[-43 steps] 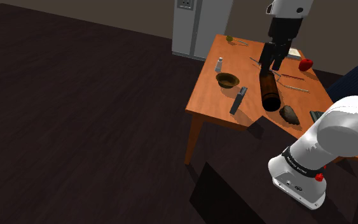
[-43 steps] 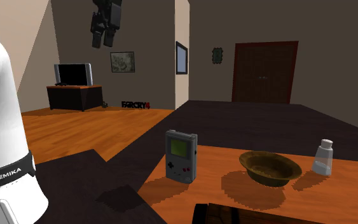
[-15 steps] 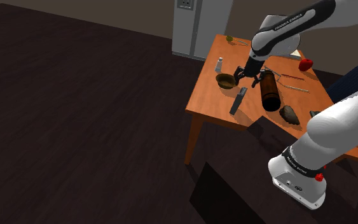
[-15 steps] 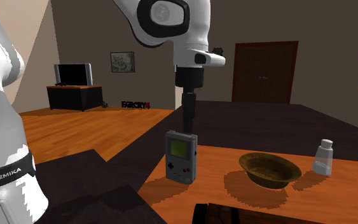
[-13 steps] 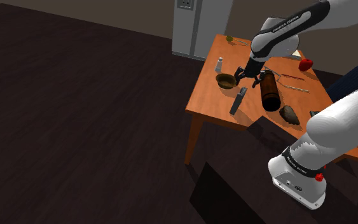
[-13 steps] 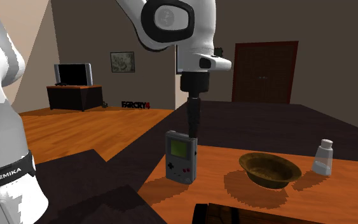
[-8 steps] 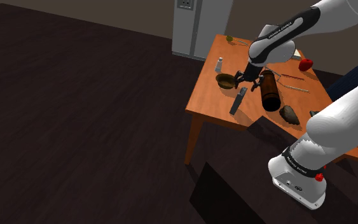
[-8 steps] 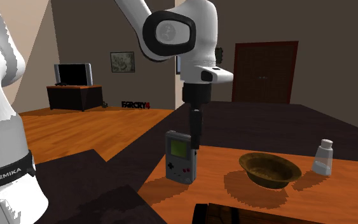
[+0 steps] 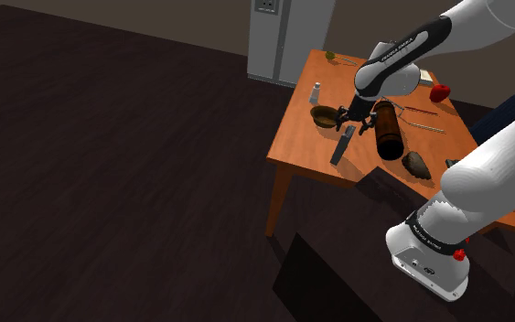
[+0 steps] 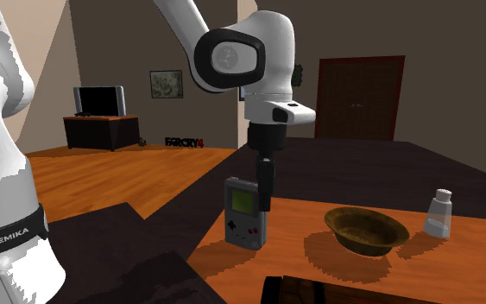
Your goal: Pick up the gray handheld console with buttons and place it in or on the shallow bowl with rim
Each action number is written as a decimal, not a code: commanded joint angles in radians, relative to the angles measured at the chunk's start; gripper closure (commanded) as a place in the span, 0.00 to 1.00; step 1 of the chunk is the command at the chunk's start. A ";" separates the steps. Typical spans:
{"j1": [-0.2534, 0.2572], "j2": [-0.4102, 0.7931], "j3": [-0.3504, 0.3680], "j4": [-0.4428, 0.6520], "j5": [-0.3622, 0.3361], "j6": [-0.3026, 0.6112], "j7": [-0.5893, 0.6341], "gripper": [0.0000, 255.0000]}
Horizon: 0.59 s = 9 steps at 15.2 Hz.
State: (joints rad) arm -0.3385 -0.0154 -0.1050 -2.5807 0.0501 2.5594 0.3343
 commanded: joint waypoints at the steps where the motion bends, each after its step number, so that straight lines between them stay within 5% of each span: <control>1: 0.000 0.000 0.000 0.000 0.000 0.000 0.000 0.00; 2: 0.000 0.000 0.000 0.000 0.000 0.000 0.000 0.00; 3: 0.000 0.000 0.000 0.000 0.000 0.000 0.000 1.00; 9: 0.000 0.001 0.000 0.000 0.000 0.001 0.000 1.00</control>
State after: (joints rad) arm -0.3389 -0.0152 -0.1055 -2.5799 0.0502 2.5608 0.3339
